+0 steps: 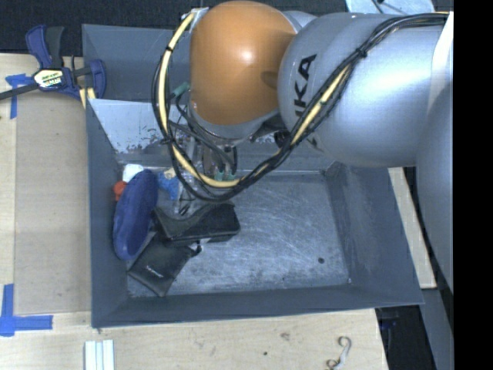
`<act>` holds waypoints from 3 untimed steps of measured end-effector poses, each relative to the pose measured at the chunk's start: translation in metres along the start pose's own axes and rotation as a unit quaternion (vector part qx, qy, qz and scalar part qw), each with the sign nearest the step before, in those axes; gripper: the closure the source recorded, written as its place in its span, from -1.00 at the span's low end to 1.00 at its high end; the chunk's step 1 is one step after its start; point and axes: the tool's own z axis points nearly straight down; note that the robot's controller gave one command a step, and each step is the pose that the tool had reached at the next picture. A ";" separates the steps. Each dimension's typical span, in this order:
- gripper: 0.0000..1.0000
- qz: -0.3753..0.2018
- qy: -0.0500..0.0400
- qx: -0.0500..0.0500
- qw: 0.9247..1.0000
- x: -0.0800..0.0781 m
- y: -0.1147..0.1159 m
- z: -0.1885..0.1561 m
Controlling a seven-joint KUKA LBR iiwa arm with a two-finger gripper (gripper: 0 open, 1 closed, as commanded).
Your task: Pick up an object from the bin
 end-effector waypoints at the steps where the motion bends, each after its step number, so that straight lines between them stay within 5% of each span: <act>1: -1.00 -0.143 -0.003 -0.001 0.990 0.066 -0.034 0.149; 2: -1.00 -0.369 -0.016 -0.003 0.929 0.041 -0.060 0.169; 3: 1.00 -0.368 -0.022 -0.004 0.929 0.038 -0.057 0.163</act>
Offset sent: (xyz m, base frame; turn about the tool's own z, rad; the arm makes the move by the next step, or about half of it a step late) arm -0.0676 -0.0339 -0.1494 -0.2867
